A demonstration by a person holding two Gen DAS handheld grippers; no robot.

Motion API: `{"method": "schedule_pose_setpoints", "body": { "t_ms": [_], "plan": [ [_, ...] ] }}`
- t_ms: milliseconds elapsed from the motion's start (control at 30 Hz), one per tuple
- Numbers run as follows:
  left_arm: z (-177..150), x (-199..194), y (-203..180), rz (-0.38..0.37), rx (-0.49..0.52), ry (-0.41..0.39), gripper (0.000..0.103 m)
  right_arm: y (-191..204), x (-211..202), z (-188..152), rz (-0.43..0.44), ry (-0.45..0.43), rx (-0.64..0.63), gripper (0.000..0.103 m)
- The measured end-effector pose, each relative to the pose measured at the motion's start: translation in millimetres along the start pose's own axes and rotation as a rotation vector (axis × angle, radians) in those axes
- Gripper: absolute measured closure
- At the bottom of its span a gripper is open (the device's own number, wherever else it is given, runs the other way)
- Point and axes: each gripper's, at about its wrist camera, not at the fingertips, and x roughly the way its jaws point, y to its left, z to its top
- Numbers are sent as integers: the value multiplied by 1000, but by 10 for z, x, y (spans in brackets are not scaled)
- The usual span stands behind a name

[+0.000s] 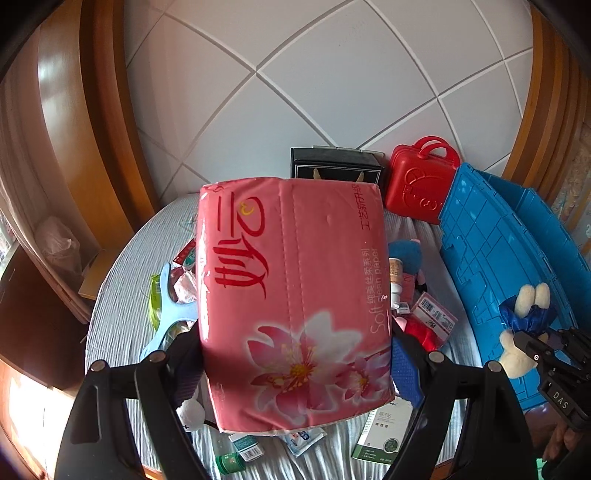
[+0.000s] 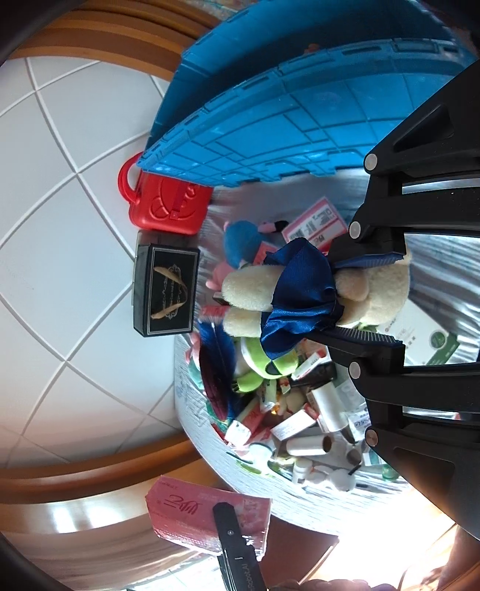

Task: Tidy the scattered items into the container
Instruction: 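Carry the pink tissue pack and bunny plush with both tools over the crate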

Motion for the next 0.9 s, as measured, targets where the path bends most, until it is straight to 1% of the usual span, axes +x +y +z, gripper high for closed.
{"method": "schedule_pose_setpoints", "body": {
  "t_ms": [167,367,500,733,900],
  "plan": [
    [139,-141,-470,-29,23,-30,20,-370,-190,31,4,-28,5,76],
    [266,-243,-1113,-75,76,-64,20,-855,-433,67,4,-65,5,76],
    [344,-291,-1564,-105,114,-81,20,-1187,-620,78,-19,-105,22,76],
    [464,-317,-2335,-187,194,-89,20,-1800,-940,62,-57,-155,75,76],
    [559,-356,-2938,-262,276,-100,20,-2258,-1046,0,-107,-160,136,76]
  ]
}}
